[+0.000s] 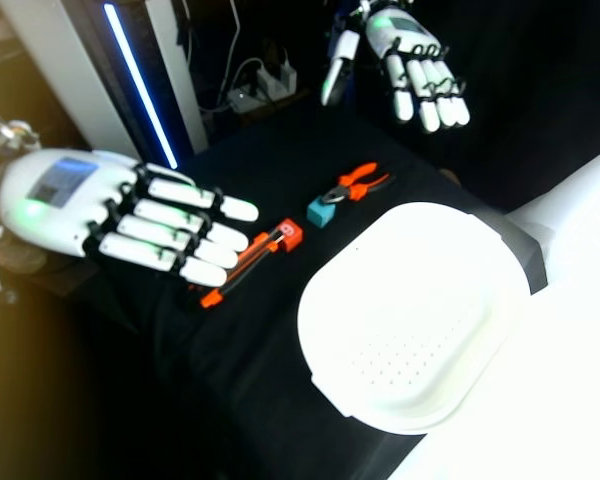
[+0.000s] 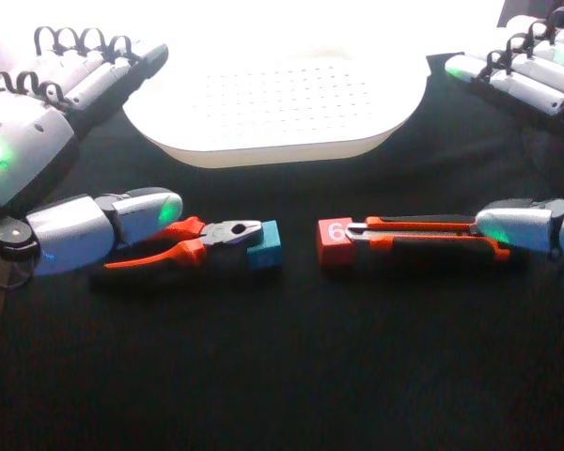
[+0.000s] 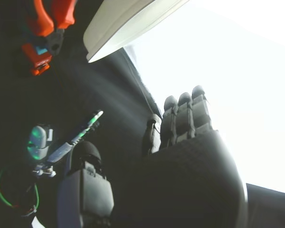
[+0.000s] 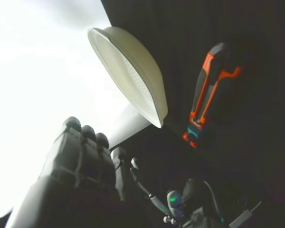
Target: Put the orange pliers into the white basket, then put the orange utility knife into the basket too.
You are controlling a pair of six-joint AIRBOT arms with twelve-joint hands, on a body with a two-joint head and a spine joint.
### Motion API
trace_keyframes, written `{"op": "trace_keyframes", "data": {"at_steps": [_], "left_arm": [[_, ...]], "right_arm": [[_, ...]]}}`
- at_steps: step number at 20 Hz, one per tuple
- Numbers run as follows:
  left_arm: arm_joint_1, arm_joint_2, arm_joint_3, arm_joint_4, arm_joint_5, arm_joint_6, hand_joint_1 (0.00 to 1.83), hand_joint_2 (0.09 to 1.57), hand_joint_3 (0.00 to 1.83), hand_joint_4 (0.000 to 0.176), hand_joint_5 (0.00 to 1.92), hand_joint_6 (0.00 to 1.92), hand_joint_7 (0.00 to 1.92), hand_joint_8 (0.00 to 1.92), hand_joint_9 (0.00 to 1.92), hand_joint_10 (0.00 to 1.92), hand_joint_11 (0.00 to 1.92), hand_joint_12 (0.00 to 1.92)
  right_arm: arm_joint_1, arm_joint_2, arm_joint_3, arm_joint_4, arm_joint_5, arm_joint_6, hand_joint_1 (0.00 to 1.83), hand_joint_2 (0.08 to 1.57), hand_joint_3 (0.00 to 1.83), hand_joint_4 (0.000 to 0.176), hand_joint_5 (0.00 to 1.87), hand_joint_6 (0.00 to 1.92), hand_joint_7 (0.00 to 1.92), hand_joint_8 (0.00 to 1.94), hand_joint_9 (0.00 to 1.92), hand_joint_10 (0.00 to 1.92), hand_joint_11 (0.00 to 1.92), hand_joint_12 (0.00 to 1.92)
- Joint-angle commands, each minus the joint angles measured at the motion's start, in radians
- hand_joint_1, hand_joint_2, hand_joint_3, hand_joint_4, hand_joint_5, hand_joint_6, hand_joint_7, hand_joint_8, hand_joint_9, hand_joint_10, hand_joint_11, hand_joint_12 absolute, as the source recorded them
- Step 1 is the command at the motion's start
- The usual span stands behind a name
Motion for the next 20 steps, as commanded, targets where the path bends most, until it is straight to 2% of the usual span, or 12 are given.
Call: {"op": "trace_keyframes", "data": {"at_steps": [1, 4, 6, 7, 9, 10, 13, 16, 17, 18, 19, 20], "left_arm": [[-0.01, -0.004, 0.001, 0.013, -0.113, -0.001, 0.3, 1.22, 0.01, 0.061, 0.0, 0.0, 0.0, 0.0, 0.0, 0.0, 0.0, 0.0], [0.015, -0.012, -0.01, 0.012, -0.104, -0.002, 0.39, 1.19, 0.0, 0.067, 0.0, 0.0, 0.0, 0.0, 0.0, 0.0, 0.04, 0.02], [0.043, -0.03, -0.019, 0.0, -0.083, -0.002, 0.36, 1.14, 0.03, 0.044, 0.0, 0.0, 0.05, 0.01, 0.06, 0.07, 0.0, 0.9], [0.046, -0.042, -0.017, -0.001, -0.06, -0.002, 0.4, 1.13, 0.01, 0.033, 0.09, 0.02, 0.18, 0.04, 0.15, 0.11, 0.0, 1.14], [0.047, -0.065, -0.01, -0.008, -0.027, -0.003, 0.44, 1.19, 0.01, 0.007, 0.15, 0.02, 0.22, 0.02, 0.17, 0.14, 0.0, 1.12], [0.047, -0.083, -0.002, -0.02, -0.006, -0.003, 0.45, 1.19, 0.0, 0.013, 0.18, 0.02, 0.23, 0.02, 0.19, 0.17, 0.0, 1.18], [0.046, -0.138, 0.039, -0.065, 0.061, -0.01, 0.56, 1.19, 0.0, 0.0, 0.26, 0.01, 0.33, 0.02, 0.03, 0.77, 0.0, 1.37], [0.034, -0.185, 0.083, -0.114, 0.121, -0.009, 0.72, 1.24, 0.0, 0.0, 0.36, 0.03, 0.43, 0.08, 0.01, 1.09, 0.0, 1.43], [0.029, -0.199, 0.098, -0.127, 0.137, -0.009, 0.76, 1.25, 0.0, 0.0, 0.41, 0.13, 0.37, 0.41, 0.03, 1.24, 0.0, 1.56], [0.024, -0.207, 0.105, -0.132, 0.147, -0.009, 0.81, 1.26, 0.0, 0.0, 0.29, 0.66, 0.25, 0.9, 0.06, 1.4, 0.0, 1.72], [0.016, -0.217, 0.115, -0.136, 0.158, -0.009, 0.95, 1.4, 0.0, 0.012, 0.38, 1.61, 0.45, 1.58, 0.15, 1.8, 0.12, 1.88], [0.01, -0.223, 0.121, -0.137, 0.164, -0.009, 0.96, 1.43, 0.01, 0.02, 0.38, 1.82, 0.49, 1.76, 0.28, 1.9, 0.29, 1.91]], "right_arm": [[0.014, 0.001, -0.001, 0.005, 0.128, -0.003, 0.18, 1.21, 0.02, 0.0, 0.0, 0.0, 0.0, 0.0, 0.0, 0.0, 0.0, 0.0], [0.013, -0.004, -0.001, 0.007, 0.128, -0.003, 0.19, 1.21, 0.01, 0.0, 0.0, 0.0, 0.0, 0.0, 0.0, 0.0, 0.0, 0.0], [0.012, -0.008, -0.001, 0.007, 0.128, -0.003, 0.21, 1.21, 0.01, 0.0, 0.0, 0.0, 0.0, 0.0, 0.0, 0.0, 0.0, 0.0], [0.012, -0.008, -0.001, 0.009, 0.128, -0.003, 0.2, 1.22, 0.01, 0.009, 0.0, 0.0, 0.0, 0.0, 0.0, 0.0, 0.0, 0.0], [0.011, -0.008, -0.001, 0.012, 0.128, -0.003, 0.19, 1.23, 0.01, 0.017, 0.0, 0.0, 0.0, 0.0, 0.0, 0.0, 0.0, 0.0], [0.009, -0.008, -0.001, 0.013, 0.128, -0.003, 0.21, 1.23, 0.01, 0.004, 0.0, 0.0, 0.0, 0.0, 0.0, 0.0, 0.0, 0.0], [0.006, -0.013, 0.001, 0.017, 0.127, -0.003, 0.18, 1.24, 0.01, 0.0, 0.0, 0.0, 0.0, 0.0, 0.0, 0.0, 0.0, 0.0], [0.003, -0.013, 0.002, 0.017, 0.127, -0.003, 0.13, 1.25, 0.01, 0.002, 0.0, 0.0, 0.0, 0.0, 0.0, 0.0, 0.0, 0.0], [0.001, -0.013, 0.002, 0.018, 0.127, -0.003, 0.16, 1.26, 0.01, 0.006, 0.0, 0.0, 0.0, 0.0, 0.0, 0.0, 0.0, 0.0], [0.0, -0.013, 0.002, 0.018, 0.127, -0.003, 0.2, 1.26, 0.01, 0.003, 0.0, 0.0, 0.0, 0.0, 0.0, 0.0, 0.0, 0.0], [-0.002, -0.013, 0.002, 0.018, 0.127, -0.003, 0.18, 1.28, 0.02, 0.004, 0.0, 0.0, 0.0, 0.0, 0.0, 0.0, 0.0, 0.0], [-0.004, -0.013, 0.002, 0.019, 0.127, -0.003, 0.18, 1.28, 0.01, 0.003, 0.0, 0.0, 0.0, 0.0, 0.0, 0.0, 0.0, 0.0]]}}
